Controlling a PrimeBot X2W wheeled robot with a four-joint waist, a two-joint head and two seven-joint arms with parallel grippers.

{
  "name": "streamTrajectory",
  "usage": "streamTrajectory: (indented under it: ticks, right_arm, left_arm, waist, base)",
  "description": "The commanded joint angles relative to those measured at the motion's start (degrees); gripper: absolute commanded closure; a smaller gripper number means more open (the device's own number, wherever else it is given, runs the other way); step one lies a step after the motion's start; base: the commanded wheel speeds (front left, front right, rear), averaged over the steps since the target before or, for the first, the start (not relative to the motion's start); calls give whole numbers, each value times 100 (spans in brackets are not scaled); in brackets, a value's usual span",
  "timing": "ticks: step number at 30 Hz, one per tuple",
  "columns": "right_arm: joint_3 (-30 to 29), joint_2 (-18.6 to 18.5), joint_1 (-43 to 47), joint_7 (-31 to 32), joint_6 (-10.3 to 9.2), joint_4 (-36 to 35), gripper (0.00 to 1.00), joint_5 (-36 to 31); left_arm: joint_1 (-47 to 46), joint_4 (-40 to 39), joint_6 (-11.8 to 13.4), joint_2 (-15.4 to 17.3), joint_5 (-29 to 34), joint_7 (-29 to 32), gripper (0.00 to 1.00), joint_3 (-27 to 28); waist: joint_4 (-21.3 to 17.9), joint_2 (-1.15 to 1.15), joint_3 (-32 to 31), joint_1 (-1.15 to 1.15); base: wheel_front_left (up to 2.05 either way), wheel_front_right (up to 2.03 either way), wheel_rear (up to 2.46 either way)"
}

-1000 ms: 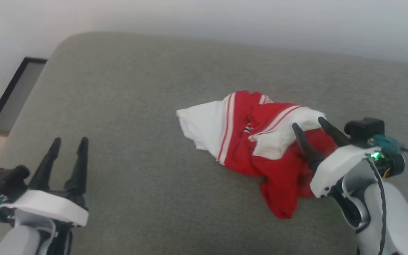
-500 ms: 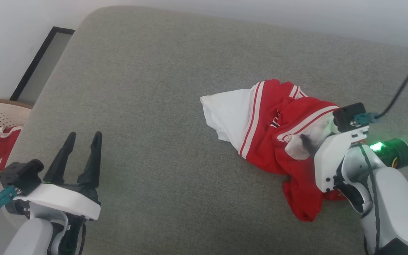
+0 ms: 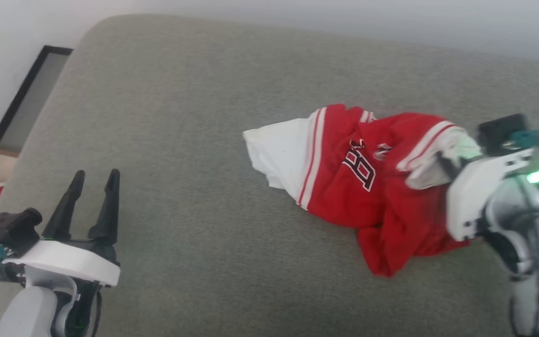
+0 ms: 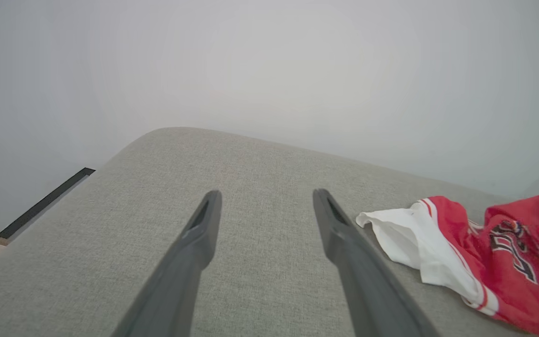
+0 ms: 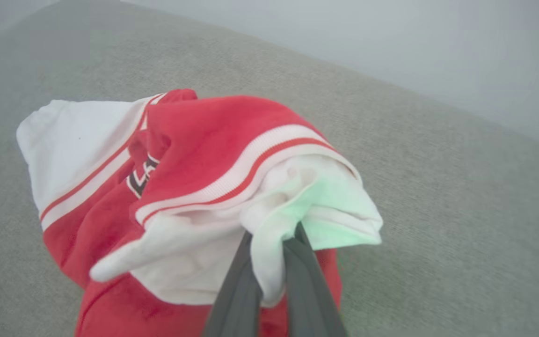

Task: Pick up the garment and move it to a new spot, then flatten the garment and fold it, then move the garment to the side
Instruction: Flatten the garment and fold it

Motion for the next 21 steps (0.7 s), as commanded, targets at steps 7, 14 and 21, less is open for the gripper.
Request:
streamTrajectory:
  ticks: [7,14,21]
  right_arm:
    - [-617,-370,298,280,-2,-594,100,178]
    - [-1121,-739,691,328,-2,-557,100,296]
    - [-1061,-731,697,45,-2,391,52,478]
  left_arm:
    - [51,-50,-54,80,69,-28,0,134]
    - [-76,-70,-72,73,103,-28,0,121]
    - [-215,38,-116,65,89,-29,0,54]
  waist:
    - [-377,0,14,0]
    - [-542,0,122,0]
    - [-587,0,239,0]
  base:
    - [0,0,0]
    - [0,0,0]
    - [0,0,0]
